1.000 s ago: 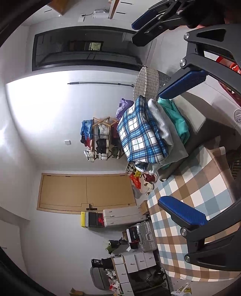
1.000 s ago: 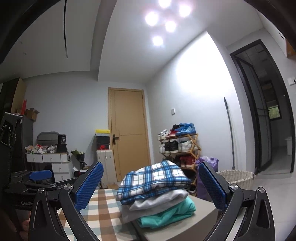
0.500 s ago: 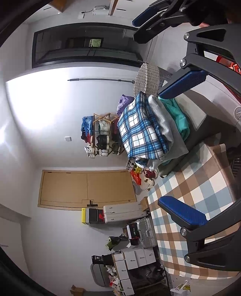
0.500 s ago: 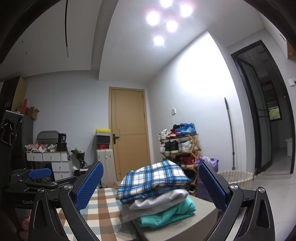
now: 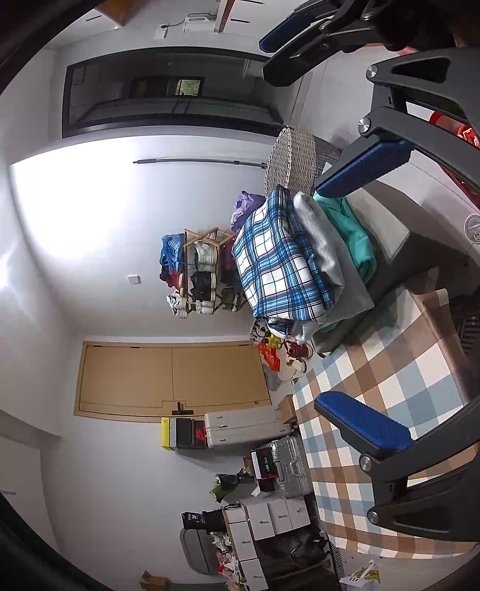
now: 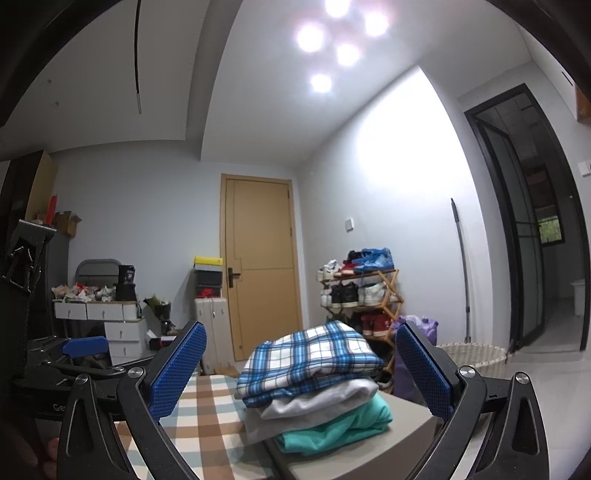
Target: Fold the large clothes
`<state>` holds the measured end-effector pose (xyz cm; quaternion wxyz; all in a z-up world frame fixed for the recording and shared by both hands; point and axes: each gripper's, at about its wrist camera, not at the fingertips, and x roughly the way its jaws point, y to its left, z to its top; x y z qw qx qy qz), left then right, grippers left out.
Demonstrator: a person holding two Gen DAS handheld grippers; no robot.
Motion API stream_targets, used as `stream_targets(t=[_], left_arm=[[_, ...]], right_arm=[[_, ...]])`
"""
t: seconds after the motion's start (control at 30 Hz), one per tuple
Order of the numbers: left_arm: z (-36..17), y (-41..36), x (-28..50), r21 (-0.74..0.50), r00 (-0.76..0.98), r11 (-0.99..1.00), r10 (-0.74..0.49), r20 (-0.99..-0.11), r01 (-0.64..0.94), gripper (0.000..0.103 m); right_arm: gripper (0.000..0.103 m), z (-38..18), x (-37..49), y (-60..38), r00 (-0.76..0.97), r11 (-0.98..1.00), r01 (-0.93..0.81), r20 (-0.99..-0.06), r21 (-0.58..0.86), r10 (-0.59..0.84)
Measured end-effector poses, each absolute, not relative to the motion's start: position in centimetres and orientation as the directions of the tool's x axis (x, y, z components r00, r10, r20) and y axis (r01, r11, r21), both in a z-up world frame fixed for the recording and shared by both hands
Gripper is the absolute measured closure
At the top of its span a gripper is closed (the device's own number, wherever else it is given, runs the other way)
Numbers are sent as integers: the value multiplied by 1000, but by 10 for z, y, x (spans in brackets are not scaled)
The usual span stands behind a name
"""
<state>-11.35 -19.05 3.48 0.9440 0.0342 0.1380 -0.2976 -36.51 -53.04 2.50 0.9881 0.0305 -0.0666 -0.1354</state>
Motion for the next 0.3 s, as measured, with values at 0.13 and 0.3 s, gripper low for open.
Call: stream_targets(t=[0.13,0.3], left_arm=[[35,-192,-115,-14,788,822,-551,-275,570,1],[35,-193,-116,-23,786,820,-556,-270,572,1]], right_arm=[[0,25,-365,-531,955,962,263,124,79,-271],[0,24,-364,-531,955,962,262,124,79,-271]])
